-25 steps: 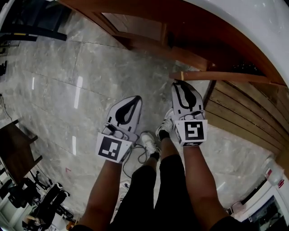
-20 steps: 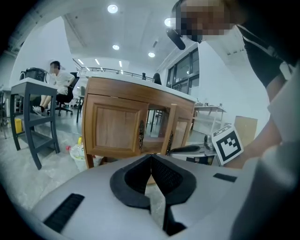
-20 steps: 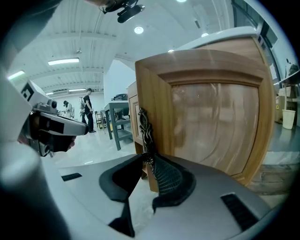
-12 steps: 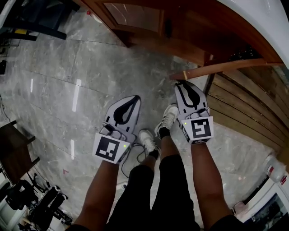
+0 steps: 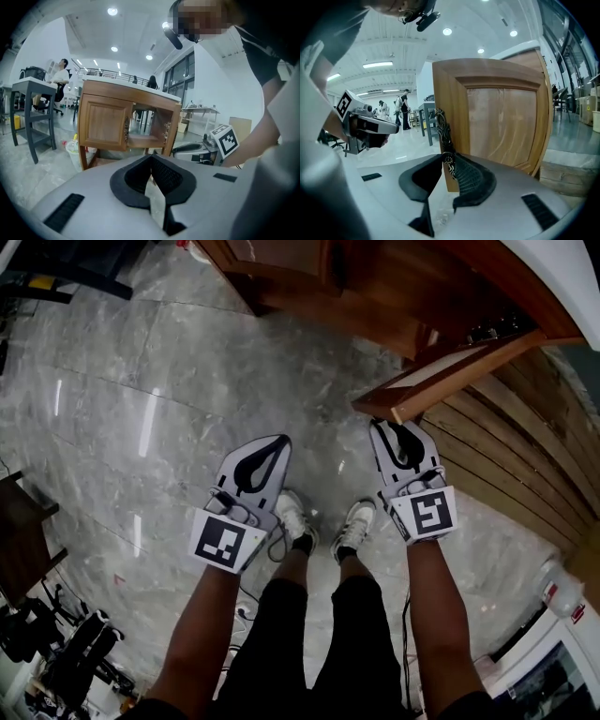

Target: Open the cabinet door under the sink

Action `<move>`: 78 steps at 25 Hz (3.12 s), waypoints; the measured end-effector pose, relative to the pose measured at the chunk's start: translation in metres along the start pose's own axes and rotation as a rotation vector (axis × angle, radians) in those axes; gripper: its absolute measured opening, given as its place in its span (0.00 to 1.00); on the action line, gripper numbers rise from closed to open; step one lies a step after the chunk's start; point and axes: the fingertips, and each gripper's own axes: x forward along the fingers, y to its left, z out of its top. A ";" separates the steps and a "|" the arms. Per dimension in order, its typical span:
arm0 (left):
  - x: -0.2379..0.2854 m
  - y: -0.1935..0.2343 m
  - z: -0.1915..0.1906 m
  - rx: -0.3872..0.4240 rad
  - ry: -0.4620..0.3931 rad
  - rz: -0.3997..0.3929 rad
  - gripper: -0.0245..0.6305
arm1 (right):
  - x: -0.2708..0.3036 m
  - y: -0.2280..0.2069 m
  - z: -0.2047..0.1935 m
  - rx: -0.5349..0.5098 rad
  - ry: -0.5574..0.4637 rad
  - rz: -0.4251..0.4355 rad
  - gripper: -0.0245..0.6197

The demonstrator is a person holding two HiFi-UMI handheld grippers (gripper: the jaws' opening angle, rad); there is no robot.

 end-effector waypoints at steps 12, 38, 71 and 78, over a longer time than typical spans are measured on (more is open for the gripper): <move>0.019 -0.059 -0.007 0.000 -0.003 0.003 0.07 | -0.060 -0.009 -0.017 -0.045 -0.039 0.094 0.19; 0.016 -0.095 -0.006 0.001 0.022 -0.069 0.07 | -0.168 -0.048 -0.060 -0.037 0.068 -0.262 0.24; 0.014 0.050 0.101 0.038 -0.103 -0.049 0.07 | 0.038 0.027 0.119 -0.040 -0.189 -0.186 0.15; 0.050 0.078 0.113 0.035 -0.096 -0.034 0.07 | 0.085 -0.008 0.135 -0.025 -0.199 -0.158 0.35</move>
